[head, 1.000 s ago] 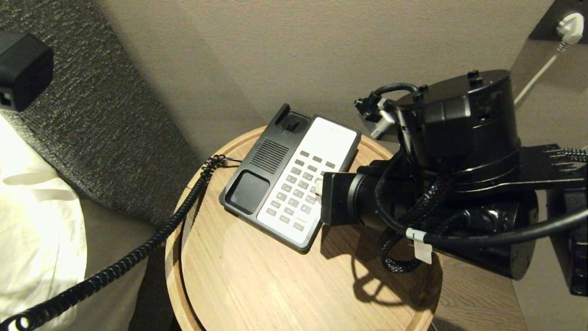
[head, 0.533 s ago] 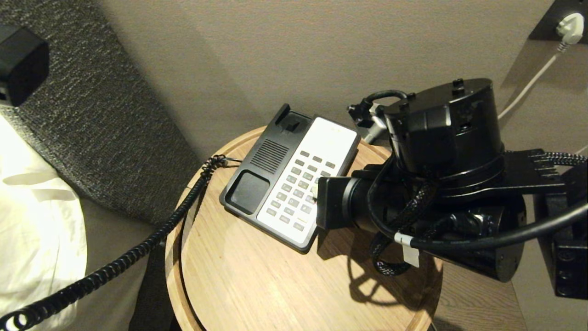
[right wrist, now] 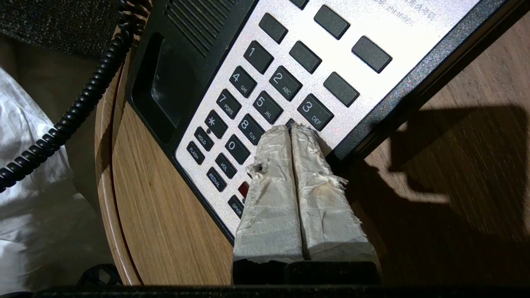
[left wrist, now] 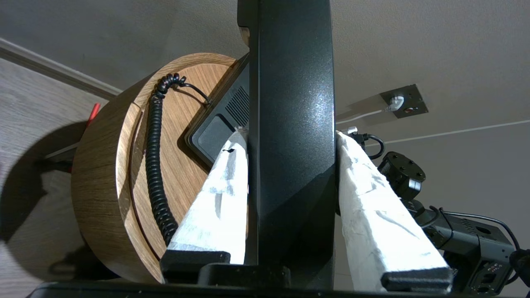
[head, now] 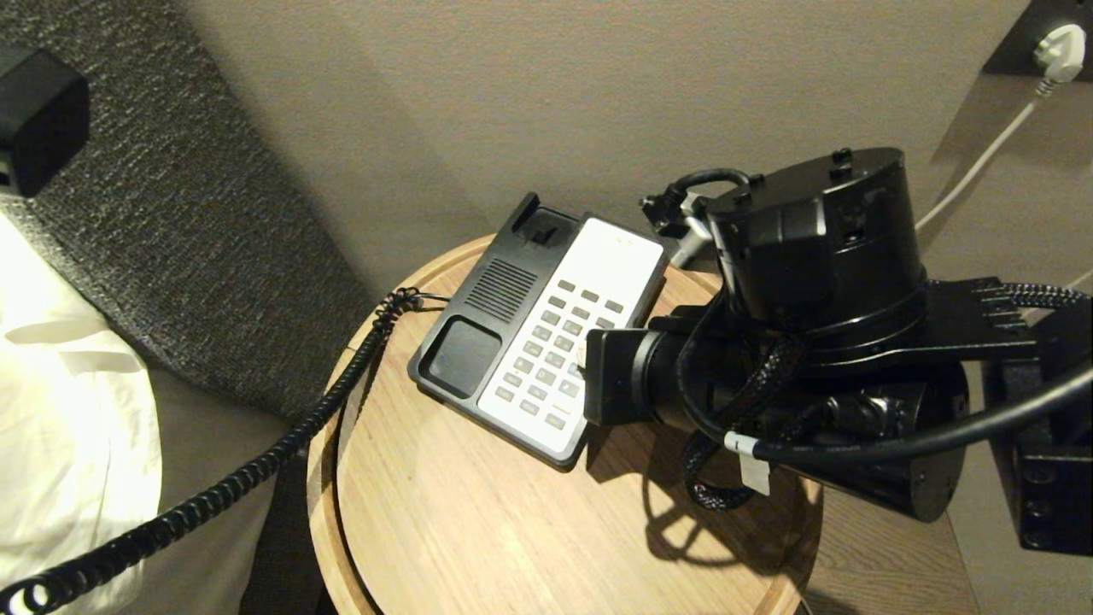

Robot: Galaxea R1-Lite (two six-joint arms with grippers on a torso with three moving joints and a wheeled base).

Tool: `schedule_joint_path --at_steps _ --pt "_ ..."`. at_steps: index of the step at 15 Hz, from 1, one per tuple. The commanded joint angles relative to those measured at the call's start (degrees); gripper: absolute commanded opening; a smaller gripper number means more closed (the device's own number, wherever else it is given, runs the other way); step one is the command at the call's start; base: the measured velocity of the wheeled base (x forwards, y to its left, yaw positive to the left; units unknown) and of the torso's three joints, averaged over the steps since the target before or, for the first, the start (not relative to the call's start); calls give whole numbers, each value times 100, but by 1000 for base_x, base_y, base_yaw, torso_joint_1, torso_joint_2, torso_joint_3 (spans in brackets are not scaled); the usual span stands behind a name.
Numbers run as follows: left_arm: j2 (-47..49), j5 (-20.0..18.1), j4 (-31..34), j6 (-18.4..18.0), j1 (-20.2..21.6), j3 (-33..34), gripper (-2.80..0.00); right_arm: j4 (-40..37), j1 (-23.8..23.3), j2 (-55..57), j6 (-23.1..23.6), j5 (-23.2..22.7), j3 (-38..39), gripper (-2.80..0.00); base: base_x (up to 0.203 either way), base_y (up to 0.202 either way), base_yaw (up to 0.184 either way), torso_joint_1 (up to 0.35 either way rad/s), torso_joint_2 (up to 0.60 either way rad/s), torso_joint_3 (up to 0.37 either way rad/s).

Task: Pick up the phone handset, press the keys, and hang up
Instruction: Dial the number

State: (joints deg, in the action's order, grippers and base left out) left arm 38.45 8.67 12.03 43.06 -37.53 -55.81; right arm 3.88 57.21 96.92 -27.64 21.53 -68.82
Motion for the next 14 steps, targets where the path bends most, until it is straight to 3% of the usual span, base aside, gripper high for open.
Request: schedule_joint_path --at_steps 1,14 --pt "-22 3 10 27 1 17 -280 0 1 -6 -14 18 35 -280 0 0 0 0 0 0" --pt "-22 3 1 27 0 44 -280 52 229 98 -58 -15 -106 -280 0 0 0 0 0 0"
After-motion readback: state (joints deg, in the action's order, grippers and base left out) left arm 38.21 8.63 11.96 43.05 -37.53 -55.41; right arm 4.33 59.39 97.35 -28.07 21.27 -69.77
